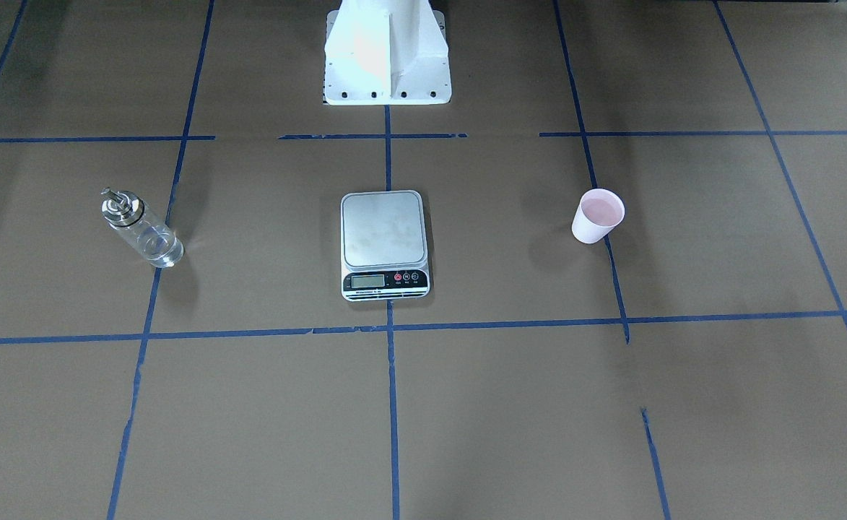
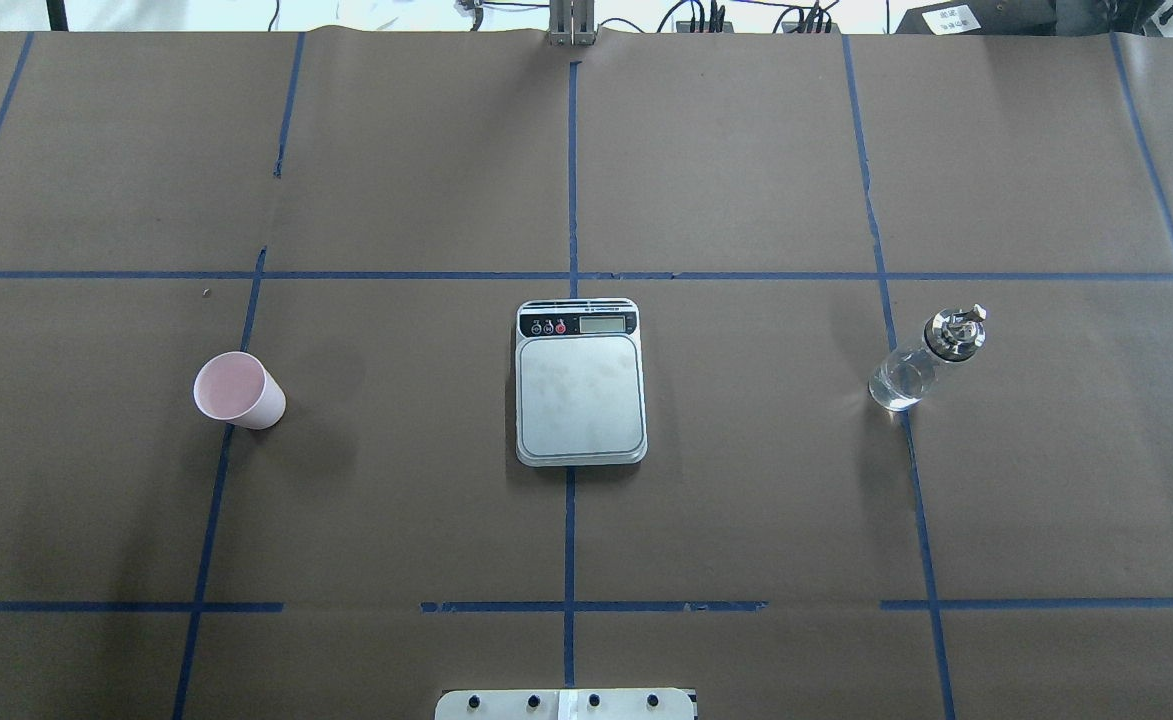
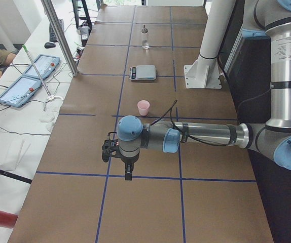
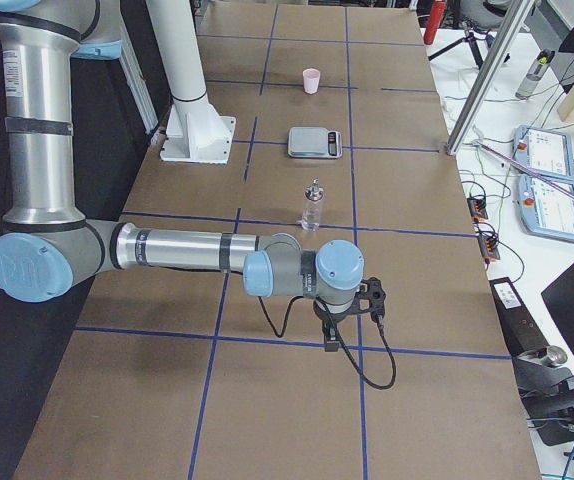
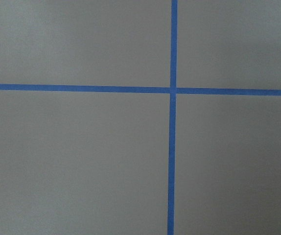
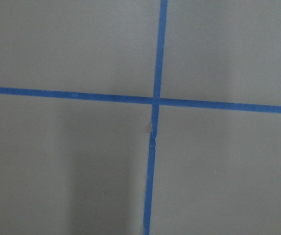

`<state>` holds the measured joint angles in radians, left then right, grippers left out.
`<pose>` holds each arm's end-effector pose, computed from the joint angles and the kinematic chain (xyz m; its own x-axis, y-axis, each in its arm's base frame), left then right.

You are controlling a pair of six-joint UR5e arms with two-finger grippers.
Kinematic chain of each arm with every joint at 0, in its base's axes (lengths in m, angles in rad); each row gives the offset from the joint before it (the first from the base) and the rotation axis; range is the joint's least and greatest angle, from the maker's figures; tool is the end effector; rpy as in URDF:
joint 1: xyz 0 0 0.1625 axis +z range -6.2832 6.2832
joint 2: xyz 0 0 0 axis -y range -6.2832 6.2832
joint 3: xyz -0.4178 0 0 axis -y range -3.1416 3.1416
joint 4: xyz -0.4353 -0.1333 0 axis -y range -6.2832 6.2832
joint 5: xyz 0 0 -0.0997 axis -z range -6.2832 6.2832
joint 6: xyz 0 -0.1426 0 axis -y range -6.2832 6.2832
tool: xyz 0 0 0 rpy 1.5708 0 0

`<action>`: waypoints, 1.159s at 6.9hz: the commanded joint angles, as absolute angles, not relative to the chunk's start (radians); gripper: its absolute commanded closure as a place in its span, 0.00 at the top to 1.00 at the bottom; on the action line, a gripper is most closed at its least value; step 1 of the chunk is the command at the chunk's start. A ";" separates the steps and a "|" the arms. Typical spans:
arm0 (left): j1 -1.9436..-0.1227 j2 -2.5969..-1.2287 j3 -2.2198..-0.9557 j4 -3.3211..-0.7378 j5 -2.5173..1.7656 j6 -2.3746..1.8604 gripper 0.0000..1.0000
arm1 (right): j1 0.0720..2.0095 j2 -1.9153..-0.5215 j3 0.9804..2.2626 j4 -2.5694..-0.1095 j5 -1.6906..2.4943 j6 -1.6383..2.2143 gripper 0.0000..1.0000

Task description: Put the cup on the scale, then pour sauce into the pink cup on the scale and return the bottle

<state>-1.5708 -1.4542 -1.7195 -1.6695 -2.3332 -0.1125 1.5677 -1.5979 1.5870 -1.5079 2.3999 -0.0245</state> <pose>-0.0348 -0.4988 0.6527 0.7186 -0.0218 -0.6951 0.0812 0.9953 0.0527 0.0265 -0.5286 0.6759 0.6751 -0.0649 0.7348 0.0196 0.9974 0.0700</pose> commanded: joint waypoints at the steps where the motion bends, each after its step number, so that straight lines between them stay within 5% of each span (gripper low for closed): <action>1: -1.571 -1.454 -1.721 -1.671 -2.333 -0.112 1.00 | 1.568 -1.601 1.594 -1.506 2.398 -0.025 1.00; 4: -1.571 -1.492 -1.724 -1.667 -2.327 -0.112 1.00 | 1.568 -1.602 1.600 -1.506 2.399 -0.025 1.00; 8: -1.489 -1.580 -1.928 -1.663 -2.333 -0.126 1.00 | 1.568 -1.608 1.646 -1.514 2.427 -0.023 1.00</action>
